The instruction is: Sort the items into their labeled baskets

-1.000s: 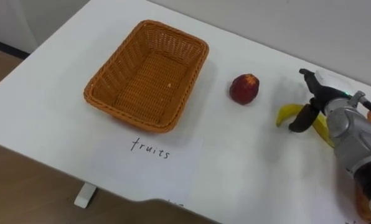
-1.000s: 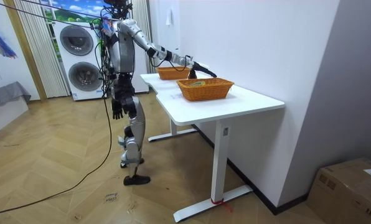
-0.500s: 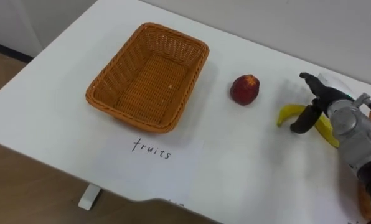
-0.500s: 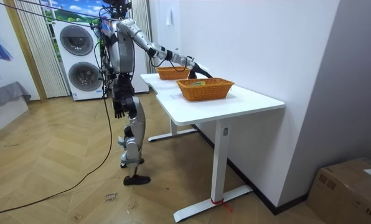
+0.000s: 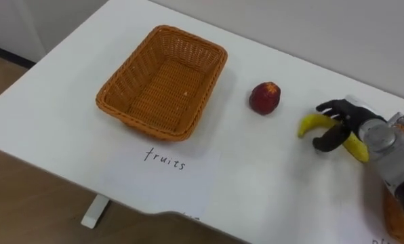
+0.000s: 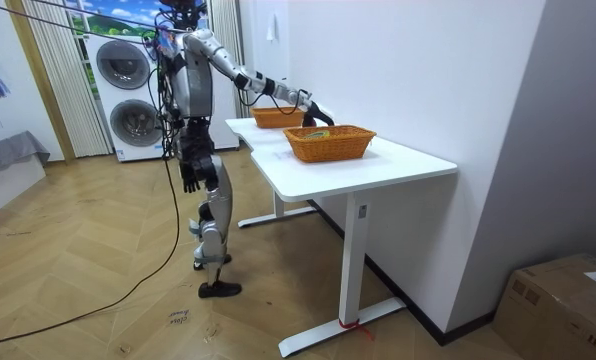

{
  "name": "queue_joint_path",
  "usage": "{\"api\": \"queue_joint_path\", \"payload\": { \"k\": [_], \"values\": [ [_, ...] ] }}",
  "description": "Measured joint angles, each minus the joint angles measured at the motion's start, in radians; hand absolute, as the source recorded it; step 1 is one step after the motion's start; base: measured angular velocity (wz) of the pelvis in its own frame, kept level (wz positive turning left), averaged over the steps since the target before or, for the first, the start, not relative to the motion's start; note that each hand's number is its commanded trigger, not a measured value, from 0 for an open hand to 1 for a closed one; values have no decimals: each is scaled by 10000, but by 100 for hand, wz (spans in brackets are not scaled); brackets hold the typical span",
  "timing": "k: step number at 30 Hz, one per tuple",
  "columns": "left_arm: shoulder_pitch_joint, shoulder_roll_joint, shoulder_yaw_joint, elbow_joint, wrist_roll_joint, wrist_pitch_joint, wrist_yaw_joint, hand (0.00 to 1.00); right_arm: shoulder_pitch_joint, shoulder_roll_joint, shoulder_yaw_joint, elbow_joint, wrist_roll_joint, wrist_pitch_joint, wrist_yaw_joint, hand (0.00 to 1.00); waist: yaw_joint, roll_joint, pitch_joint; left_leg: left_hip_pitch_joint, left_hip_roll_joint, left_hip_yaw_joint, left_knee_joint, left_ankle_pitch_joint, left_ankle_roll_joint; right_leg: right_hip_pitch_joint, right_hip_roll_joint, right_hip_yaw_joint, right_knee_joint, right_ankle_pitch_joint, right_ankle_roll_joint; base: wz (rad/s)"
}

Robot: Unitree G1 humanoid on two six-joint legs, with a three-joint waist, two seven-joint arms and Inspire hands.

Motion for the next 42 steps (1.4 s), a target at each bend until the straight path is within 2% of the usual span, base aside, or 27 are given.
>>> {"api": "queue_joint_path", "payload": {
  "k": [5,19,26,32,35,38,42],
  "values": [
    [-15,9,1,2,2,-4,-97,0,-7,-16,-5,151,27,4,-49,100,11,-14,30,-10,5,-1,-36,-1,0,-17,8,-2,-23,0,0,0],
    [-46,12,-8,22,7,-74,-96,0,-33,-17,-87,114,88,-25,-19,100,-3,-21,28,74,11,11,-154,-1,0,-12,31,15,-161,3,5,0],
    [-59,9,-2,189,-3,-103,-60,0,49,-15,-105,-578,-9,142,214,100,-72,40,68,63,37,74,-173,-2,-2,-17,45,78,-149,4,5,-1],
    [-282,1,-10,487,-187,-317,-7,0,51,-9,-63,-986,-17,119,336,100,-109,90,68,141,47,175,-162,-2,-2,-27,57,176,-150,4,3,-5],
    [-273,-39,6,537,-140,-490,1,0,155,-4,-68,-1547,-279,127,493,100,-141,121,49,127,52,247,-170,-2,-1,-97,62,269,-130,5,3,-9],
    [-233,-41,70,537,-97,-495,-2,0,333,0,-68,-2706,-458,112,625,100,-226,144,32,95,60,302,-165,-2,-1,-158,67,324,-129,10,-6,-5],
    [-239,-103,490,493,-116,-493,3,0,499,4,-73,-4135,-468,142,649,100,-281,146,26,136,53,310,-149,0,3,-101,60,338,-135,10,-5,0]
  ]
}}
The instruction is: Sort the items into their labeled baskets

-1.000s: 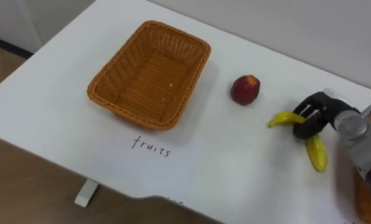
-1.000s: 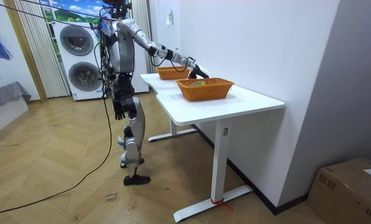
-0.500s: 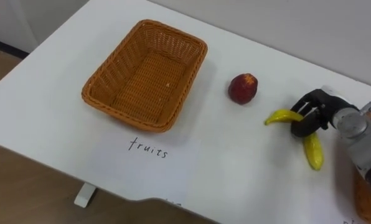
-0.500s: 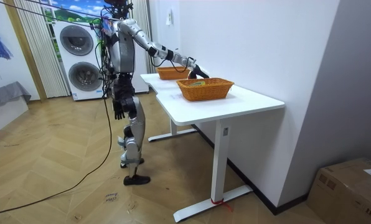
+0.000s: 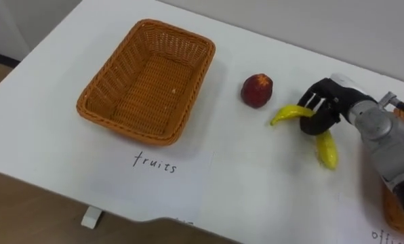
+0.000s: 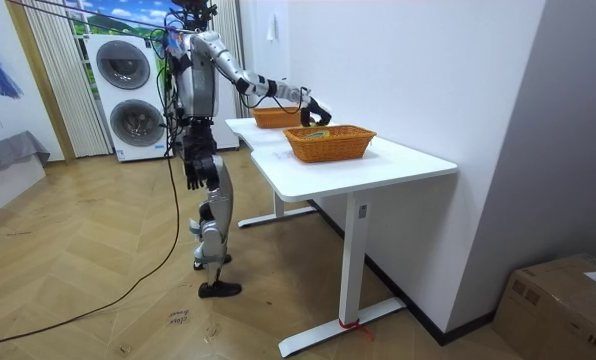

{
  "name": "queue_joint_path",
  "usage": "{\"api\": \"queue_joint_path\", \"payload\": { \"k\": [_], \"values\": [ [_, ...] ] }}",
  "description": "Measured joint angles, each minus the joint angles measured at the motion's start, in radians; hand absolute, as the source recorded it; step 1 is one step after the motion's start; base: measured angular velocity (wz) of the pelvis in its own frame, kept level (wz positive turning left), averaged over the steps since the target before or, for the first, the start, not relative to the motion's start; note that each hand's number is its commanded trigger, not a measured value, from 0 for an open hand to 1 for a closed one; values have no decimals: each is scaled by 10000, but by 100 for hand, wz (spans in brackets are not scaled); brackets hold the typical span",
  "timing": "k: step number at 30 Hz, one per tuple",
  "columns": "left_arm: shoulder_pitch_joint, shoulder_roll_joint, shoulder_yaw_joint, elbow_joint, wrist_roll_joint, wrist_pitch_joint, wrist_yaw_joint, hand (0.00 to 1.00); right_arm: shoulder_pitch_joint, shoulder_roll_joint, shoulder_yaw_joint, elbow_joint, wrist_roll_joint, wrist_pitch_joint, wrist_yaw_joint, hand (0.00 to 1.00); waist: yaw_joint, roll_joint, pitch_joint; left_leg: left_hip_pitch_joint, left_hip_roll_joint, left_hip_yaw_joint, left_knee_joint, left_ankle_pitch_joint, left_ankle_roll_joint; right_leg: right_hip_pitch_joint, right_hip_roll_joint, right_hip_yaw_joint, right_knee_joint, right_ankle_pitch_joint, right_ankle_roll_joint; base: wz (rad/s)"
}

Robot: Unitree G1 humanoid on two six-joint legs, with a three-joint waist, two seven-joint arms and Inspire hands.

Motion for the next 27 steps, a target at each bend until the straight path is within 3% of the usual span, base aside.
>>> {"api": "queue_joint_path", "payload": {
  "k": [10,15,23,27],
  "values": [
    [38,-144,124,-26,-68,-29,136,0,553,-8,-207,-1871,-358,90,292,100,-72,23,-73,81,5,-22,-21,2,1,101,-1,28,38,0,0,2],
    [111,-217,127,184,-75,-25,126,0,549,-12,-258,-2996,-278,87,292,100,-319,55,-128,487,12,51,-196,0,3,437,-10,96,78,-3,5,-4],
    [282,-308,141,-43,-80,-80,110,0,467,-91,-529,-4306,-297,81,356,100,-552,67,-134,737,19,214,-232,3,13,557,-12,254,161,-4,7,-6],
    [267,-355,214,-44,-80,-20,75,0,268,-167,-759,-4352,-320,307,357,100,-548,64,-137,745,19,205,-232,22,10,561,-12,247,161,-4,7,0]
  ]
}}
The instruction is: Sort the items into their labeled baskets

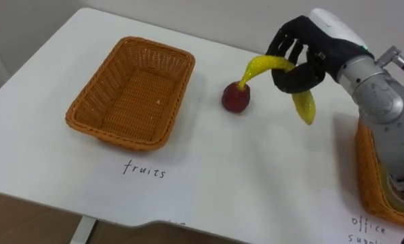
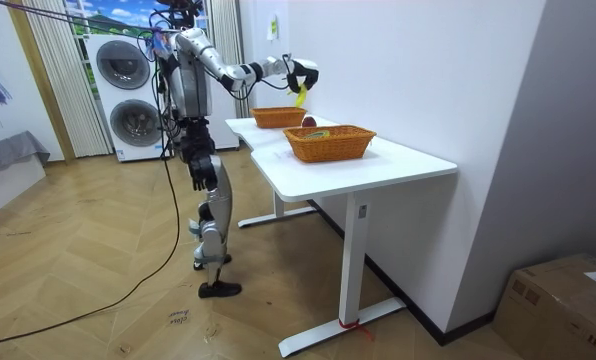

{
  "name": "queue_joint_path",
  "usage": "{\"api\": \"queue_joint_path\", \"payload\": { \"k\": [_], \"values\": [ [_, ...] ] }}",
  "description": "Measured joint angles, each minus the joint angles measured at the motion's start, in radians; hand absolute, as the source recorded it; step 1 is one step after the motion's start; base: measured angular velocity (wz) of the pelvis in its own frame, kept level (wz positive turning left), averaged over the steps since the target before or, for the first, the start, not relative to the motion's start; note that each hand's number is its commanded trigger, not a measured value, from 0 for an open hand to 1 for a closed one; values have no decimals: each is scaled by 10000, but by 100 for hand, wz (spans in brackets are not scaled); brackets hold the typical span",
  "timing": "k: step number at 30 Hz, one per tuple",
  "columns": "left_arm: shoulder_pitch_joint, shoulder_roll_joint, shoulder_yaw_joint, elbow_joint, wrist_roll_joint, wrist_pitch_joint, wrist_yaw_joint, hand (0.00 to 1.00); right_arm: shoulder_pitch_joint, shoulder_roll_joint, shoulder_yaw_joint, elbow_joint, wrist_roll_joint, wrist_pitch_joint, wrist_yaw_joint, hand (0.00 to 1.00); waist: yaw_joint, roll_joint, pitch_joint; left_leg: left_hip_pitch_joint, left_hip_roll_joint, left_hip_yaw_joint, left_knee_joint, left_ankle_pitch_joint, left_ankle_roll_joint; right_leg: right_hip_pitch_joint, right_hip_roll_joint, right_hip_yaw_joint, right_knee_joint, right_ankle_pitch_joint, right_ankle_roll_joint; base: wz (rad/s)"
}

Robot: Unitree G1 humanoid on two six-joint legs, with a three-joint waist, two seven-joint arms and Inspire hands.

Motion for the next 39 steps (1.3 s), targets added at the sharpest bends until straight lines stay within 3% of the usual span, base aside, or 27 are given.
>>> {"api": "queue_joint_path", "payload": {
  "k": [10,14,22,30,39],
  "values": [
    [-27,-15,6,3,-382,17,-157,0,-607,223,-37,-442,-183,578,67,100,70,18,18,255,-8,-6,-206,8,14,162,-5,8,-17,-20,33,0],
    [-30,-21,3,2,-390,14,-101,0,-755,306,-28,-595,-181,631,66,100,121,-3,23,300,-21,-17,-290,18,30,173,-13,6,-15,-26,42,0],
    [-58,-97,-85,-187,-382,-16,24,0,-770,565,336,-611,45,638,62,100,626,-61,59,341,-40,-33,-296,25,41,174,-41,17,7,-84,131,1],
    [57,-51,-77,-93,-392,-394,26,0,-811,773,1164,-619,-84,629,349,100,1224,-385,225,409,-89,-269,-326,28,51,321,-67,-124,3,-125,171,7],
    [57,4,-68,-60,-609,-415,76,0,-814,1205,2074,-617,-51,614,783,100,1801,-565,175,473,-92,-391,-334,16,60,460,-77,-351,-33,-124,172,6]
  ]
}}
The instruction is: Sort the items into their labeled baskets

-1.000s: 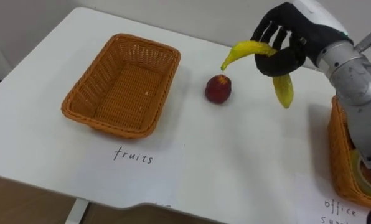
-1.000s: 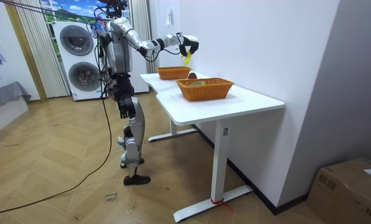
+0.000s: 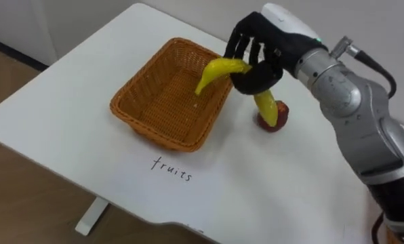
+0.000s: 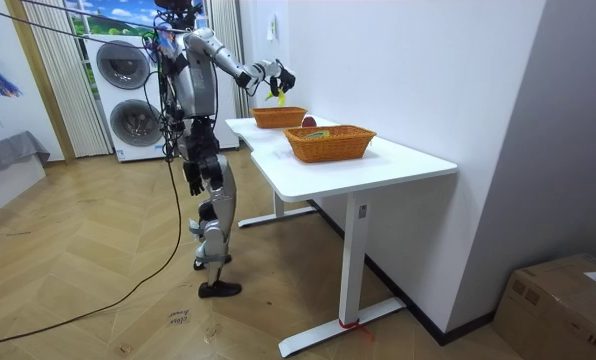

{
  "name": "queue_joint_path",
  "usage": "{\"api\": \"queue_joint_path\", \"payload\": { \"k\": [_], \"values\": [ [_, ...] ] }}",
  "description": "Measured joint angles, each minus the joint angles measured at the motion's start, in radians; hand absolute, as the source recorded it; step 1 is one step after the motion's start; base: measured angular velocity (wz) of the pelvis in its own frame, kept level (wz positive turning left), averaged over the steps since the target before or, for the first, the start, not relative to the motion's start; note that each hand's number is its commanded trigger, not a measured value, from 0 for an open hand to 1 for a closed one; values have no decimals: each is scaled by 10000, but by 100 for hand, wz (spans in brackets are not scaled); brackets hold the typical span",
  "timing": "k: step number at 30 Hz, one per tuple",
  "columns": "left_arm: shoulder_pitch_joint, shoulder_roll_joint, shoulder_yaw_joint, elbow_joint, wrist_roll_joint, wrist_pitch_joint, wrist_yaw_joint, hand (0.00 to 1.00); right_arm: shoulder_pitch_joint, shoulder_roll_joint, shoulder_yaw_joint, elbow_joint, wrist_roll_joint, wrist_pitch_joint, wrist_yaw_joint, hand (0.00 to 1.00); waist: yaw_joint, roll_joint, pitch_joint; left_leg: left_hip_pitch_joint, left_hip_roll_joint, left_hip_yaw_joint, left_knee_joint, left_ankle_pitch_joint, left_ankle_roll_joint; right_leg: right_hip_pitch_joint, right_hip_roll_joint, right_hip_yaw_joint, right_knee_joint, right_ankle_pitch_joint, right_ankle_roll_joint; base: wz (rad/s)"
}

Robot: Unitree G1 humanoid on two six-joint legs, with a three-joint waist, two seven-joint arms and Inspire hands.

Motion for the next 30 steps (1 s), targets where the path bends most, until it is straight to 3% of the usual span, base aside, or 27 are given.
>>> {"api": "queue_joint_path", "payload": {
  "k": [7,9,30],
  "values": [
    [31,-2,-20,-19,-229,-3,199,0,-22,307,467,25,121,3,108,100,232,-84,-15,3,4,8,-46,1,0,1,2,19,6,0,0,-1],
    [34,-2,-22,-30,-435,3,241,0,-28,561,487,139,212,3,107,100,351,-99,-13,11,7,34,-34,1,0,0,2,6,0,0,0,-2],
    [140,109,-25,5,-851,126,21,0,-339,623,898,367,406,12,257,100,613,-148,18,-155,-5,-123,86,-2,-6,-7,-14,-200,-6,0,0,2]
  ]
}}
